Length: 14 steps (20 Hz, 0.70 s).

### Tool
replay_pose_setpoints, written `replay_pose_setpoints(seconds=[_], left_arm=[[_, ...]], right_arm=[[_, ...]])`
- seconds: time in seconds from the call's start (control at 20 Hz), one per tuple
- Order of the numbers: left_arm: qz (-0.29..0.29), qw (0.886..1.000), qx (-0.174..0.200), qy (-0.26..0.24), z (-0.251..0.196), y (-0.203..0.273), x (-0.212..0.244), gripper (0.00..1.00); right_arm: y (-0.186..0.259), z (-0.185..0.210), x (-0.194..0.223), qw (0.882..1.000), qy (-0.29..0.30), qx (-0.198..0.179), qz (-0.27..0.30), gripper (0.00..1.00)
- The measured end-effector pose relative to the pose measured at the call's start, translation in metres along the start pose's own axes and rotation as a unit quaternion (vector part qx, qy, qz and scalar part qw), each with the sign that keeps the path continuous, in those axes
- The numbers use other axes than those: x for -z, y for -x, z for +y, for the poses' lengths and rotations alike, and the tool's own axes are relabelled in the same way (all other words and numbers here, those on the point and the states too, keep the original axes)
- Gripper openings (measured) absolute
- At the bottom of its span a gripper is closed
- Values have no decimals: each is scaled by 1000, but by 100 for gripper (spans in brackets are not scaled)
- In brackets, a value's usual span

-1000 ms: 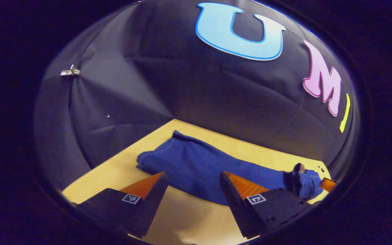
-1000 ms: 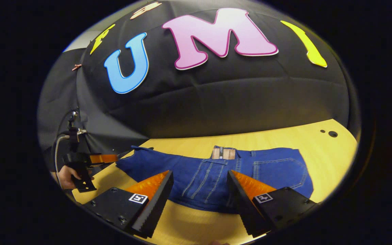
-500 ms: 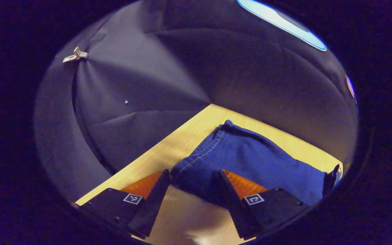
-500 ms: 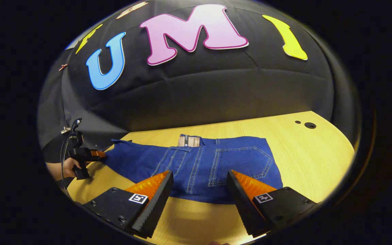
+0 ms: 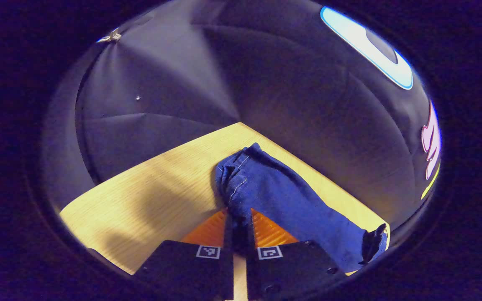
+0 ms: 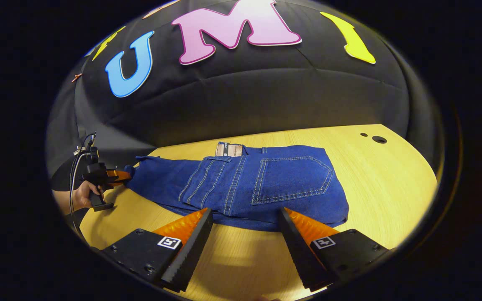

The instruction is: Grasp the waist and the cuffs of the jeans and fold them to make the two legs overlap; first hold the waist and fold one-third of the jeans toward the cuffs, then hold the cuffs and fold the remaining one-third in the same direction to finish folding.

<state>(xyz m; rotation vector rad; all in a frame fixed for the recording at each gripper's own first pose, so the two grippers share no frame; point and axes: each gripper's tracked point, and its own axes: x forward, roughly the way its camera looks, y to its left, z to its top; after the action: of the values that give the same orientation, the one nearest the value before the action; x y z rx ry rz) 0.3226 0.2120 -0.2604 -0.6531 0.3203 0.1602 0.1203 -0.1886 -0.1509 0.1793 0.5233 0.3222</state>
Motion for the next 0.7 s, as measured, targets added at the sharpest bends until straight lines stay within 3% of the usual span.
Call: replay_pose_setpoints(seconds=[0.05, 0.2, 0.35, 0.55, 0.7], left_arm=[[1, 999, 19, 35, -3, 0, -1, 9], [-9, 993, 44, 113, -6, 0, -4, 7], [-42, 987, 95, 126, -26, 9, -13, 10], [-58, 975, 165, 139, -48, 47, -46, 6], [-67, 968, 206, 124, -100, 83, -56, 6]], right_arm=[[0, -2, 0, 1000, 1, 2, 1, 98], [3, -11, -6, 1000, -1, 6, -5, 98], [8, -25, -19, 1000, 4, 19, -21, 98], [15, -53, -33, 998, 4, 49, -41, 97], [23, -76, -42, 996, 2, 72, -49, 97]])
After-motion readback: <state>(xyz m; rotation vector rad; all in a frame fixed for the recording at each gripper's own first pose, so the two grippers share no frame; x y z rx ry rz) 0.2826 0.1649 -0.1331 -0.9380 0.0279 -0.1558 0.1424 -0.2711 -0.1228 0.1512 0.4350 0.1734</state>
